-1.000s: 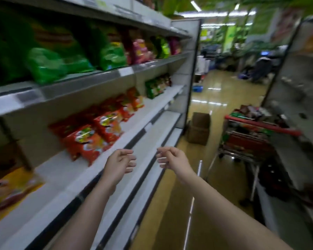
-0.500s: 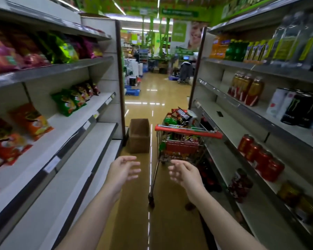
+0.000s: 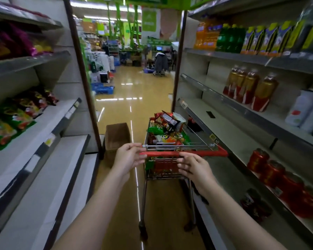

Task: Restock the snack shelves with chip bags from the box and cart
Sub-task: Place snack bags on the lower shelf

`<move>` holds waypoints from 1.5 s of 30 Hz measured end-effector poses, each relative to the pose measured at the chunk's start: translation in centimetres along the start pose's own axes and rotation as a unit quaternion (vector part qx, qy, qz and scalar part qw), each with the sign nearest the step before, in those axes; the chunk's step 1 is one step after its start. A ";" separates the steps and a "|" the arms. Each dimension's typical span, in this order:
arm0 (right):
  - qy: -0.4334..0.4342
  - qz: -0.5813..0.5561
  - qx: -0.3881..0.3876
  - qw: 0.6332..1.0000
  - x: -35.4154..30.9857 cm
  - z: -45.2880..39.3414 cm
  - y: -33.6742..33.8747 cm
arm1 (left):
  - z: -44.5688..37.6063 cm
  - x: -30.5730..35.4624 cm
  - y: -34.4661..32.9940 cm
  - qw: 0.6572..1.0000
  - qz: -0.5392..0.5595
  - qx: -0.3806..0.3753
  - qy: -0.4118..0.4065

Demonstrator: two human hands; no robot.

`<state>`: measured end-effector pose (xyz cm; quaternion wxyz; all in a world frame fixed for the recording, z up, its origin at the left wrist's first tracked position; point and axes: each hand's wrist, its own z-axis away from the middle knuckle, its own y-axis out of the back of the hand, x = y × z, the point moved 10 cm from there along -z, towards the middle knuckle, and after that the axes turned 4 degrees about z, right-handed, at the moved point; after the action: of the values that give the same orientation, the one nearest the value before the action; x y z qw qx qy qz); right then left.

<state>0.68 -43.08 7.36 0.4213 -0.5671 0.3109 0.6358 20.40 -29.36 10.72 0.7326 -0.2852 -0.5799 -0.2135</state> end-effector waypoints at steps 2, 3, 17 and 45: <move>-0.017 -0.013 0.013 1.000 0.7 -2.2 0.6 | -2.9 -0.8 -1.6 0.999 0.012 -0.023 0.026; -0.023 -0.018 0.021 0.999 0.8 -3.4 0.9 | -4.3 -1.2 -2.3 0.999 0.015 -0.033 0.037; -0.054 0.009 0.040 0.998 -0.4 -29.2 -0.1 | -25.4 -4.6 -3.4 0.994 -0.002 0.003 0.107; -0.019 0.715 -0.251 0.652 19.9 -61.4 -5.9 | -52.5 -18.4 -13.0 0.946 -0.076 0.046 0.311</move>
<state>34.03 -90.36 -21.71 -0.3160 -0.2413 0.4402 0.8051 45.90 -74.28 -13.62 0.8706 -0.1255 -0.3525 -0.3195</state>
